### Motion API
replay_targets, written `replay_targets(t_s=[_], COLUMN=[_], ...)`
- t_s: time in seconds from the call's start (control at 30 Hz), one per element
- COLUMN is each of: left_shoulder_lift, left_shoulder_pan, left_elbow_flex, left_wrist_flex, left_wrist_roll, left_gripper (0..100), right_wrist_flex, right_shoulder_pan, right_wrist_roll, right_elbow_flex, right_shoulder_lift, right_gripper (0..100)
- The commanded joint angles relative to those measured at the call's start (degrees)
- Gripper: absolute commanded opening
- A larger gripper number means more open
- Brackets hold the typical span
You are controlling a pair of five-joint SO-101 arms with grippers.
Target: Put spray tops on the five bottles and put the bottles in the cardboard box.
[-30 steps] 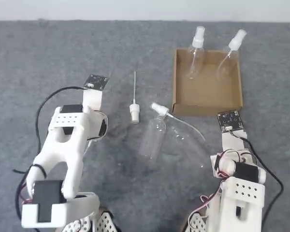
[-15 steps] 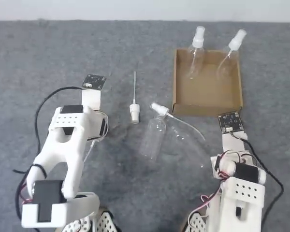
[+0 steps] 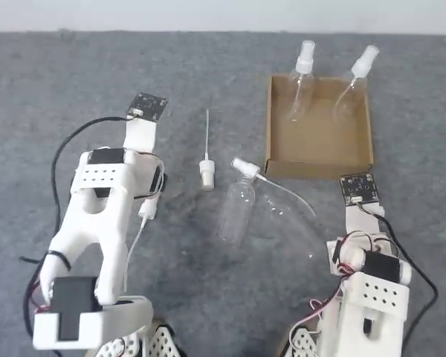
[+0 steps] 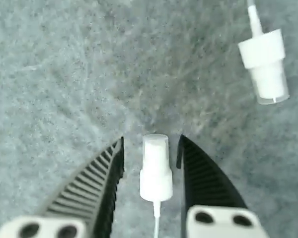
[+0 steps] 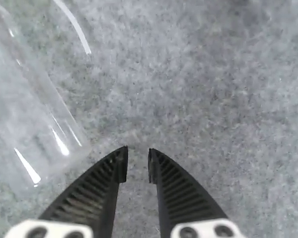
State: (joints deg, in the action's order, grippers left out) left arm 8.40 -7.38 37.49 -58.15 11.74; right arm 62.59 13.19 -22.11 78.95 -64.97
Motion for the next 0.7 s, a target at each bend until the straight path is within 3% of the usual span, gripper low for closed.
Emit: replay_targets(t_s=[0.0, 0.13, 0.3, 0.5, 0.67], left_shoulder_lift=[-3.78, -11.69, -16.35, -16.09, -9.76], left_shoulder_pan=[0.00, -0.18, -0.09, -0.26, 0.00], left_elbow_flex=[-3.82, -7.08, -9.27, -9.45, -9.27], left_wrist_flex=[1.14, 0.88, 0.97, -1.93, -2.99], left_wrist_roll=[2.81, 2.99, 2.81, 2.64, 1.49], left_gripper=[16, 16, 8, 1, 1], right_wrist_flex=[-1.19, -1.19, -1.19, -1.19, -1.19], right_shoulder_pan=[0.66, 0.75, 0.75, 0.75, 0.75], right_wrist_roll=[0.26, 0.26, 0.26, 0.26, 0.26], right_elbow_flex=[-0.53, -0.53, -0.53, -0.53, -0.53], right_shoulder_lift=[0.48, 0.48, 0.48, 0.48, 0.48], right_gripper=[2.8, 2.9, 2.9, 2.9, 3.0])
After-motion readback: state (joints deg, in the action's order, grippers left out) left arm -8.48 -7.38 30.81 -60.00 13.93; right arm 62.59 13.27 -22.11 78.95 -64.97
